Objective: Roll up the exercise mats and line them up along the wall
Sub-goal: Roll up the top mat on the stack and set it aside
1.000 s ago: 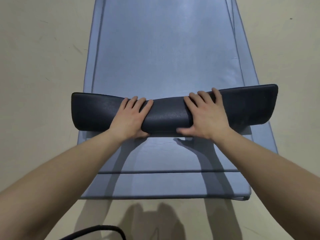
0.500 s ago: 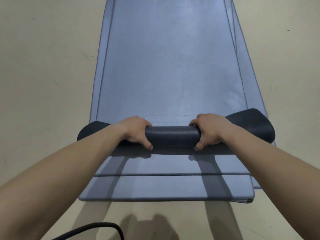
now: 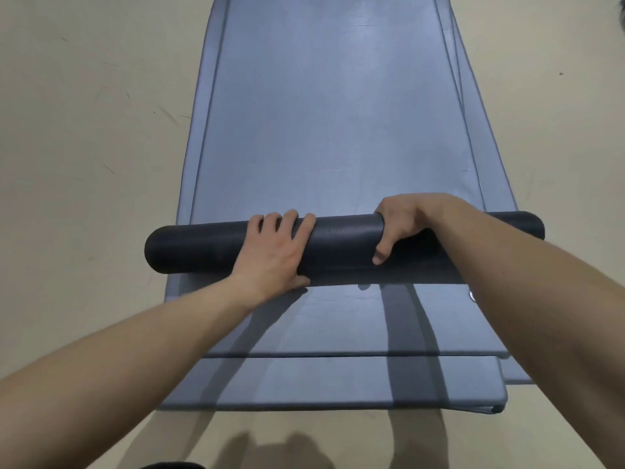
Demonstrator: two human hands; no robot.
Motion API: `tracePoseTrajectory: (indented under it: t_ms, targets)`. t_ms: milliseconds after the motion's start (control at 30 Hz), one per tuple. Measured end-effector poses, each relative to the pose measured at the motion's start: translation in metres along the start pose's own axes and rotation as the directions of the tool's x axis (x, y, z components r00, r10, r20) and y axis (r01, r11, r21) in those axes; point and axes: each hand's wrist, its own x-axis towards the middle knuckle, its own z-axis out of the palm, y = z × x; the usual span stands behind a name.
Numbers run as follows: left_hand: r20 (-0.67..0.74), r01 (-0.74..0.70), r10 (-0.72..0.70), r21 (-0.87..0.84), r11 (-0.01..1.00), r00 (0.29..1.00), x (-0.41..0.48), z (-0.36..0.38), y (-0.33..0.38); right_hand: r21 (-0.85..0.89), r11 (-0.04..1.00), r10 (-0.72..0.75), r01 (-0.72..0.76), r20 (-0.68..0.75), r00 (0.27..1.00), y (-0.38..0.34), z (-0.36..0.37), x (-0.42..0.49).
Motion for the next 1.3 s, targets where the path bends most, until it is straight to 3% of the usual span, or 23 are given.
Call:
tracePoseTrajectory:
  t_ms: [67,100,200,267,367,467,533,767,967,1167,1300]
  targets:
    - [0.052,0.003,-0.001,-0.053,0.999,0.999,0.014,-0.003,-0.006,-0.028,0.999,-0.029,0.027,-0.084,0.996,0.003,0.003,-0.003]
    - [0.073,-0.001,0.006,-0.079,0.997,0.997,0.021,-0.008,-0.011,-0.081,0.996,-0.04,0.025,-0.197,0.979,0.006,0.009,-0.007]
    - [0.154,-0.007,0.036,-0.183,0.983,0.987,0.041,-0.026,-0.023,-0.332,0.941,-0.155,-0.068,-0.599,0.785,0.019,0.051,-0.02]
    - [0.243,-0.012,0.071,-0.237,0.971,0.967,0.055,-0.035,-0.03,-0.413,0.897,-0.179,-0.159,-0.666,0.724,0.02,0.077,-0.02]
    - [0.256,0.007,0.045,-0.2,0.98,0.966,0.06,-0.032,-0.03,-0.434,0.882,-0.154,-0.182,-0.633,0.759,0.016,0.066,-0.008]
    - [0.076,0.034,-0.033,-0.019,0.999,0.997,0.037,-0.018,-0.026,-0.394,0.915,-0.155,-0.087,-0.543,0.825,0.01,0.021,-0.005]
    - [0.033,0.023,-0.023,0.017,1.0,0.999,0.034,-0.016,-0.027,-0.371,0.927,-0.135,-0.057,-0.469,0.873,0.007,0.001,-0.006]
    - [0.186,-0.061,0.072,-0.064,0.996,0.98,0.039,-0.039,-0.034,-0.304,0.952,-0.077,-0.025,-0.319,0.945,0.001,0.004,-0.017]
    - [0.407,-0.054,0.148,-0.235,0.971,0.901,0.061,-0.039,-0.048,-0.387,0.919,-0.148,-0.071,-0.507,0.849,-0.001,0.072,-0.019]
    - [0.125,-0.074,0.075,-0.018,0.997,0.989,0.039,-0.003,-0.023,-0.241,0.97,-0.096,0.013,-0.338,0.936,0.006,0.019,0.018]
    - [0.147,-0.086,0.102,-0.11,0.99,0.984,0.06,-0.004,-0.034,-0.314,0.948,-0.107,-0.052,-0.468,0.877,0.012,0.04,0.012]
